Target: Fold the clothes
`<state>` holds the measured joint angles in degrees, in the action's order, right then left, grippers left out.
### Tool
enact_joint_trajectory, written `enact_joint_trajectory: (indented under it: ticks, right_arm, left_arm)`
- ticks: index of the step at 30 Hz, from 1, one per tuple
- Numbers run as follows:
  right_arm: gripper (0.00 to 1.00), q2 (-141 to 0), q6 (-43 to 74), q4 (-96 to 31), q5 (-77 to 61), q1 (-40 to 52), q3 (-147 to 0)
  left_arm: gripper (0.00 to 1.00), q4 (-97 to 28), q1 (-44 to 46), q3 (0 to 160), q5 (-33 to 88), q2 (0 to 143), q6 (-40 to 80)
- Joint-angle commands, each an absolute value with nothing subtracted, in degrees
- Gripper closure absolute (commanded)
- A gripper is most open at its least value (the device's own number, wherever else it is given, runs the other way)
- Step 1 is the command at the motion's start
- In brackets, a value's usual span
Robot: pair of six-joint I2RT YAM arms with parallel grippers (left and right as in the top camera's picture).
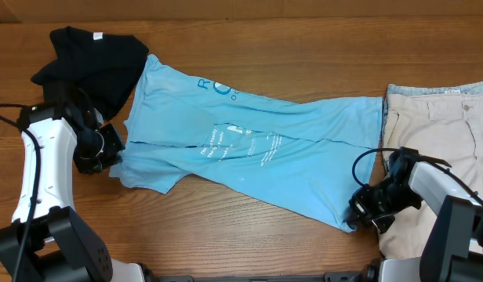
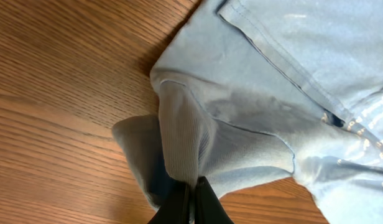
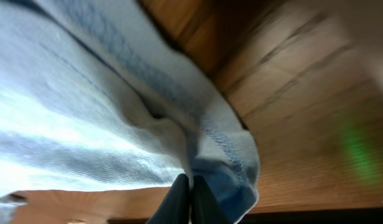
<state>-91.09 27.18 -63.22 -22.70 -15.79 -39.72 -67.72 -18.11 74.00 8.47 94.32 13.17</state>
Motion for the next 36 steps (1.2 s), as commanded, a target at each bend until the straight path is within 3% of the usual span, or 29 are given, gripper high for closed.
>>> enact_joint_trajectory:
  ticks: [1, 19, 20, 22, 23, 25, 34, 36]
  right_arm:
    - [0.96, -89.89, 27.68, -63.05, -22.33, -18.83, -43.55]
    - [0.96, -89.89, 27.03, -61.56, -16.97, -27.35, -45.84]
    - [0.91, -89.89, 26.22, -61.3, -17.67, -27.83, -45.84]
    - [0.63, -89.89, 22.57, -61.12, -19.38, -28.34, -45.84]
    - [0.56, -89.89, 21.98, -61.41, -19.59, -28.4, -45.84]
    - [0.53, -89.89, 22.0, -62.5, -19.62, -28.4, -45.84]
    - [0.54, -88.99, 16.05, -69.41, -28.21, -28.18, -45.82]
    - [0.6, -88.42, 16.62, -70.96, -28.16, -27.99, -45.78]
  left_arm:
    - [0.96, -67.68, -18.22, 74.94, 6.59, 94.37, 11.75]
    - [0.96, -67.61, -18.22, 74.94, 5.78, 94.37, 11.79]
    - [0.96, -67.64, -18.2, 74.94, 5.78, 94.37, 11.79]
    - [0.96, -67.64, -18.2, 74.94, 5.78, 94.37, 11.79]
    - [0.96, -67.61, -18.2, 74.94, 5.78, 94.37, 11.79]
    - [0.96, -67.59, -18.2, 74.94, 5.8, 94.37, 11.79]
    - [0.96, -67.59, -18.2, 74.94, 5.8, 94.37, 11.79]
    - [0.96, -67.51, -18.2, 74.94, 5.78, 94.37, 11.77]
